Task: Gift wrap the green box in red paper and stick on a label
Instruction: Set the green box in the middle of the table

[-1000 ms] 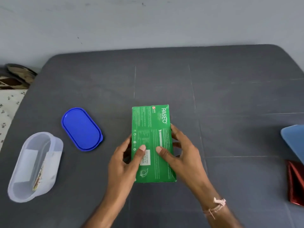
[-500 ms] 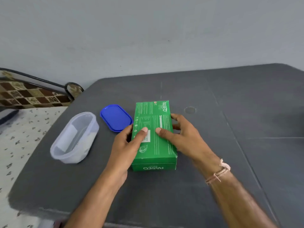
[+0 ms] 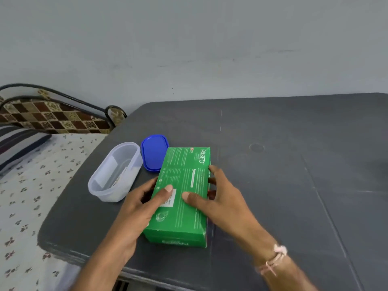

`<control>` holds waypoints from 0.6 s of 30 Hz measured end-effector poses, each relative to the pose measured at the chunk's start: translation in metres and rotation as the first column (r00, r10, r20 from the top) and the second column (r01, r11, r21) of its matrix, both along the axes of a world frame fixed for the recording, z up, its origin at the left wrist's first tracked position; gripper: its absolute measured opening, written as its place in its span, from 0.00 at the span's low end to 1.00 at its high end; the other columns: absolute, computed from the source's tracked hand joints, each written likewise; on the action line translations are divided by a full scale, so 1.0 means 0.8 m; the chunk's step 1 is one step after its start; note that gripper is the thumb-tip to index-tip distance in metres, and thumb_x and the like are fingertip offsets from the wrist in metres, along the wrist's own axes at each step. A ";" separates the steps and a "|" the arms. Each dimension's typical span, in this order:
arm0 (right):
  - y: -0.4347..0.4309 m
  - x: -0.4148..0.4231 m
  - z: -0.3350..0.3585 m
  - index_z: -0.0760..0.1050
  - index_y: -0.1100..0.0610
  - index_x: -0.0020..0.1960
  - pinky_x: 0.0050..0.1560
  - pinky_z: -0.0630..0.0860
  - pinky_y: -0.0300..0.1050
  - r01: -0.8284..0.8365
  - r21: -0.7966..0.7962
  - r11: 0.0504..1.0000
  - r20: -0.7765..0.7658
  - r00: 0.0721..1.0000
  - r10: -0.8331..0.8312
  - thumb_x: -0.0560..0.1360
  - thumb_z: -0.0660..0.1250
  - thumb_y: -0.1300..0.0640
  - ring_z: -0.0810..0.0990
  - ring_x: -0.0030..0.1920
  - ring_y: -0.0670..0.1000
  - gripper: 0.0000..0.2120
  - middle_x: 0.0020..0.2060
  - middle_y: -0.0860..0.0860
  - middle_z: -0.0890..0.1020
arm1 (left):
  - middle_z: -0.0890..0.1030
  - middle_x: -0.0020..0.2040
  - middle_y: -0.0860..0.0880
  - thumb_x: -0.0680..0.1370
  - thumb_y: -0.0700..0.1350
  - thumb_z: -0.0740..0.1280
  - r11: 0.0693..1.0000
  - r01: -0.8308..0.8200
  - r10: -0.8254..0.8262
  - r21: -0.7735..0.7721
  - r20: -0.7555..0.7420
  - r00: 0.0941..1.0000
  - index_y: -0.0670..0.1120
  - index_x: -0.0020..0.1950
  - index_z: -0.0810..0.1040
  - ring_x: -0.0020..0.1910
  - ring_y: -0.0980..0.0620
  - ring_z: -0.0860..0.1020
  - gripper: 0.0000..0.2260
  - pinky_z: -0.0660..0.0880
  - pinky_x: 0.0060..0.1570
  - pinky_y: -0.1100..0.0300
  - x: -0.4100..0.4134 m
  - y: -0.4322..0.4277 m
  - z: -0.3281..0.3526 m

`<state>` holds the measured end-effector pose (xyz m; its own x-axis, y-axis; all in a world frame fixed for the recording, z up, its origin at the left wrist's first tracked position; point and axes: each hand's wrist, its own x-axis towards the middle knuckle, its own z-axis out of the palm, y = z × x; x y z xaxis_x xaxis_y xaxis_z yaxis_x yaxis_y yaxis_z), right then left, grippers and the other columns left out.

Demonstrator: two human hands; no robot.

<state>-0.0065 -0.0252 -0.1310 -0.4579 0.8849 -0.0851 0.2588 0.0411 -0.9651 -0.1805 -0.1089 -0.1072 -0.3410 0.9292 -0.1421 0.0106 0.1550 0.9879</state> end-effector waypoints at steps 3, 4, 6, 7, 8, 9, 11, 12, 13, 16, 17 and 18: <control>0.007 -0.003 -0.002 0.63 0.35 0.71 0.61 0.81 0.53 -0.015 -0.005 1.000 0.019 1.000 0.015 0.58 0.75 0.29 0.82 0.58 0.43 0.44 0.61 0.37 0.80 | 0.87 0.55 0.47 0.80 0.46 0.69 1.000 -0.007 0.007 -0.024 0.010 1.000 0.51 0.63 0.83 0.53 0.46 0.87 0.12 0.84 0.45 0.57 -0.003 0.007 0.003; 0.008 -0.003 -0.001 0.63 0.35 0.71 0.61 0.81 0.53 -0.017 -0.013 1.000 0.021 1.000 0.017 0.58 0.75 0.29 0.82 0.58 0.42 0.44 0.61 0.37 0.80 | 0.87 0.55 0.47 0.80 0.46 0.69 1.000 -0.004 0.004 -0.026 0.014 1.000 0.51 0.63 0.83 0.53 0.45 0.86 0.12 0.84 0.45 0.57 -0.004 0.007 0.005; 0.005 -0.001 0.003 0.63 0.35 0.71 0.62 0.80 0.52 -0.007 -0.021 1.000 0.025 1.000 0.007 0.59 0.75 0.29 0.81 0.59 0.42 0.44 0.62 0.36 0.79 | 0.87 0.55 0.48 0.80 0.46 0.69 0.999 0.015 -0.015 -0.037 0.007 1.000 0.52 0.64 0.82 0.53 0.46 0.87 0.13 0.84 0.45 0.56 -0.004 0.007 0.010; 0.001 -0.001 0.003 0.64 0.35 0.71 0.62 0.80 0.52 0.003 -0.016 1.000 0.030 1.000 -0.002 0.59 0.74 0.29 0.81 0.60 0.41 0.44 0.62 0.36 0.79 | 0.87 0.55 0.48 0.80 0.46 0.69 0.999 0.029 -0.029 -0.039 -0.003 1.000 0.53 0.64 0.82 0.53 0.46 0.87 0.13 0.84 0.46 0.56 -0.005 0.006 0.012; -0.003 -0.002 0.001 0.64 0.35 0.71 0.62 0.80 0.52 0.014 -0.009 1.000 0.029 0.999 -0.014 0.60 0.74 0.29 0.80 0.60 0.41 0.43 0.62 0.36 0.79 | 0.87 0.55 0.49 0.80 0.47 0.69 0.999 0.037 -0.037 -0.033 -0.021 0.999 0.53 0.64 0.82 0.53 0.47 0.87 0.13 0.84 0.46 0.57 -0.006 0.005 0.012; -0.008 -0.003 -0.001 0.64 0.36 0.71 0.62 0.80 0.51 0.017 0.000 1.000 0.029 0.999 -0.017 0.60 0.74 0.29 0.80 0.61 0.41 0.43 0.63 0.37 0.79 | 0.87 0.55 0.49 0.80 0.47 0.70 0.999 0.032 -0.033 -0.026 -0.028 0.999 0.53 0.64 0.82 0.53 0.47 0.87 0.13 0.84 0.45 0.58 -0.006 0.003 0.012; -0.014 -0.005 -0.005 0.65 0.36 0.70 0.62 0.80 0.51 0.029 0.016 0.999 0.022 0.999 -0.029 0.60 0.73 0.28 0.80 0.61 0.41 0.42 0.63 0.38 0.79 | 0.88 0.54 0.50 0.79 0.47 0.71 1.000 0.013 -0.013 -0.013 -0.051 0.999 0.53 0.64 0.83 0.51 0.48 0.87 0.13 0.83 0.43 0.61 -0.009 0.003 0.007; -0.015 -0.005 -0.008 0.66 0.35 0.67 0.61 0.81 0.52 0.037 0.026 0.999 0.018 0.999 -0.037 0.60 0.74 0.28 0.81 0.60 0.42 0.38 0.62 0.39 0.80 | 0.88 0.53 0.50 0.79 0.46 0.71 1.000 -0.008 0.008 -0.002 -0.071 0.997 0.53 0.63 0.83 0.51 0.49 0.87 0.12 0.83 0.42 0.62 -0.008 0.003 0.003; -0.013 -0.005 -0.009 0.67 0.32 0.62 0.59 0.81 0.52 0.048 0.034 0.998 0.009 0.999 -0.049 0.61 0.74 0.29 0.82 0.58 0.42 0.33 0.60 0.39 0.81 | 0.88 0.53 0.50 0.79 0.46 0.71 1.000 -0.023 0.024 0.003 -0.086 0.996 0.53 0.63 0.83 0.50 0.49 0.87 0.12 0.82 0.41 0.63 -0.007 0.005 0.002; -0.005 -0.004 -0.011 0.68 0.29 0.50 0.56 0.83 0.53 0.068 0.040 0.997 -0.025 0.997 -0.067 0.64 0.78 0.36 0.84 0.52 0.42 0.22 0.52 0.38 0.83 | 0.88 0.50 0.51 0.79 0.45 0.72 0.998 -0.058 0.061 0.024 -0.137 0.989 0.51 0.60 0.85 0.48 0.51 0.87 0.10 0.81 0.39 0.65 -0.006 0.012 -0.007; -0.005 -0.004 -0.009 0.69 0.31 0.49 0.55 0.83 0.53 0.078 0.044 0.996 -0.038 0.996 -0.076 0.64 0.79 0.37 0.85 0.51 0.43 0.21 0.50 0.37 0.83 | 0.88 0.50 0.51 0.79 0.45 0.73 0.997 -0.069 0.073 0.031 -0.154 0.985 0.51 0.59 0.85 0.48 0.51 0.87 0.09 0.81 0.39 0.65 -0.004 0.013 -0.005; -0.004 -0.007 -0.007 0.70 0.33 0.49 0.54 0.83 0.54 0.088 0.046 0.995 -0.035 0.996 -0.087 0.64 0.79 0.37 0.85 0.51 0.44 0.21 0.50 0.38 0.84 | 0.88 0.49 0.50 0.78 0.46 0.73 0.996 -0.082 0.087 0.035 -0.182 0.979 0.50 0.58 0.85 0.48 0.50 0.87 0.09 0.81 0.39 0.64 -0.005 0.015 -0.006</control>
<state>-0.0120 -0.0281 -0.1368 -0.3802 0.9244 -0.0287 0.2319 0.0652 -0.9705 -0.1846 -0.0967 -0.1117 -0.4368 0.8984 -0.0448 0.1802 0.1361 0.9742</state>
